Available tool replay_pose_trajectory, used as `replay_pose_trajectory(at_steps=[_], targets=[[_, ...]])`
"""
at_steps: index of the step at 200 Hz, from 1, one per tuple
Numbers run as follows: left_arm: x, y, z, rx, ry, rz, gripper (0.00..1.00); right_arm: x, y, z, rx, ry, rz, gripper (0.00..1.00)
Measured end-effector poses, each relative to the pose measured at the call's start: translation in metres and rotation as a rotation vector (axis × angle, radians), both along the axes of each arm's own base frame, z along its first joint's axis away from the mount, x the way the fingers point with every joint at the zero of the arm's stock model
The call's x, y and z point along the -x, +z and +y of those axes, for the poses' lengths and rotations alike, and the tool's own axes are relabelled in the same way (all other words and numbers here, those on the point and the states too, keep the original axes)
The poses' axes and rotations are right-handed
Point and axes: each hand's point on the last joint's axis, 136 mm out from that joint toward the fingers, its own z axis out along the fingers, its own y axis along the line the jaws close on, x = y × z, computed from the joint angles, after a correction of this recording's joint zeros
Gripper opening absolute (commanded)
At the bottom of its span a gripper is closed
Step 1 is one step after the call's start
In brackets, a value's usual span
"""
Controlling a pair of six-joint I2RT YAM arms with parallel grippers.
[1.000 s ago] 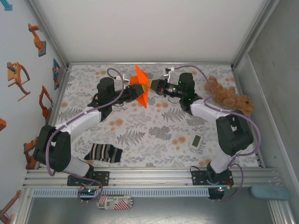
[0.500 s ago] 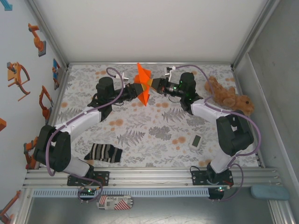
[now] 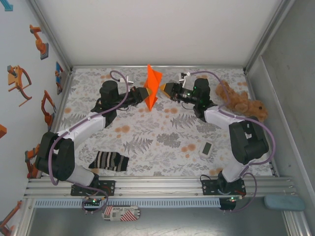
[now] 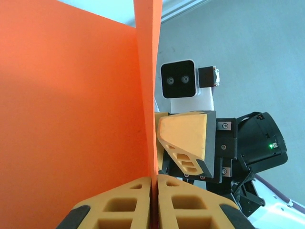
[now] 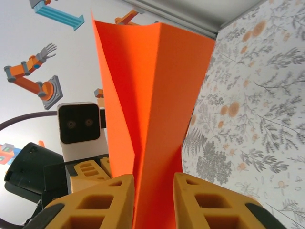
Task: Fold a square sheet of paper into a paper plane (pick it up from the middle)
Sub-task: Turn over the paper at the center of the table.
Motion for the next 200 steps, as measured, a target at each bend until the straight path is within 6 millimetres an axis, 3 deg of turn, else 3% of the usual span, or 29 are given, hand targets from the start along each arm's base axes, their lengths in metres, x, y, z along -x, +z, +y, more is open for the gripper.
replay_pose_trajectory(at_steps=[28,53,96,136,162,171,181,200], targets=[[-0.003,-0.018,0.006,-0.086,0.028,0.032,0.11,-0.006,-0.015,-0.017,0.060,-0.063,0.024,0.35],[-0.011,-0.032,0.016,-0.240,0.086,0.032,0.11,-0.005,-0.029,-0.038,0.230,-0.161,0.020,0.37],[-0.023,-0.048,0.041,-0.597,0.204,-0.007,0.10,0.006,-0.032,-0.085,0.542,-0.324,-0.062,0.39],[-0.034,-0.083,0.066,-1.003,0.289,-0.022,0.09,0.012,-0.043,-0.122,0.750,-0.429,-0.079,0.44],[-0.039,-0.110,0.074,-1.248,0.305,-0.032,0.09,0.014,-0.044,-0.140,0.835,-0.489,-0.086,0.60],[-0.040,-0.120,0.077,-1.325,0.306,-0.035,0.09,0.015,-0.044,-0.146,0.858,-0.506,-0.087,0.74],[-0.041,-0.131,0.080,-1.410,0.304,-0.037,0.09,0.016,-0.044,-0.151,0.880,-0.524,-0.087,0.98],[-0.043,-0.147,0.084,-1.558,0.300,-0.052,0.09,0.019,-0.047,-0.161,0.923,-0.553,-0.086,0.99]])
